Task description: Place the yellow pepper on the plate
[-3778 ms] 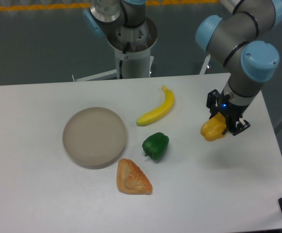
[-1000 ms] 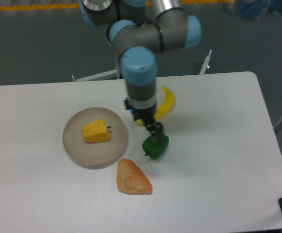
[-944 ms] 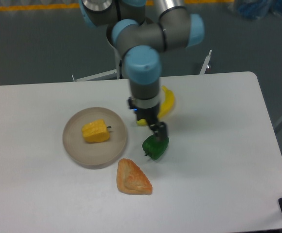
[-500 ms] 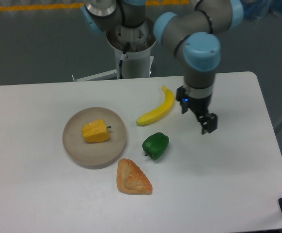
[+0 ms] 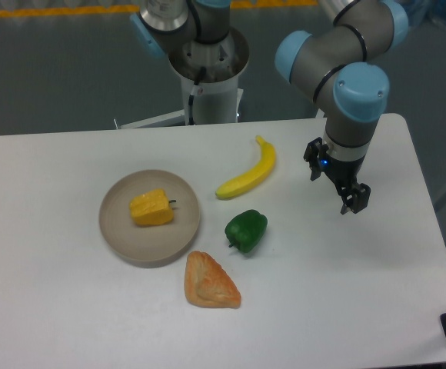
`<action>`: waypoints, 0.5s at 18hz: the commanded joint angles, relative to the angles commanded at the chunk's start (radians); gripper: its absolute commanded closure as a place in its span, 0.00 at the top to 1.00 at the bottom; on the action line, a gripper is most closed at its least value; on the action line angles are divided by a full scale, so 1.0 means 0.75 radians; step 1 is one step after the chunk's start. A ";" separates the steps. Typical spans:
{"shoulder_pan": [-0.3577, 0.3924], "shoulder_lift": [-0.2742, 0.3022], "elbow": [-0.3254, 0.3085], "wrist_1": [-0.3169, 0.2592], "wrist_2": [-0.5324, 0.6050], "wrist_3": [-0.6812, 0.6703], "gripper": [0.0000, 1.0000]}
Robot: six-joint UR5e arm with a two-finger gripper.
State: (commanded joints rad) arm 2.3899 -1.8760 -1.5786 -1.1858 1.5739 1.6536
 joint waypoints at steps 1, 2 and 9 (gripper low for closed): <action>0.000 -0.006 0.014 -0.004 0.002 0.000 1.00; -0.002 -0.025 0.033 -0.026 0.002 0.000 1.00; -0.008 -0.057 0.092 -0.100 0.000 0.002 1.00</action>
State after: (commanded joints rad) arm 2.3838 -1.9190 -1.5094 -1.2609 1.5739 1.6552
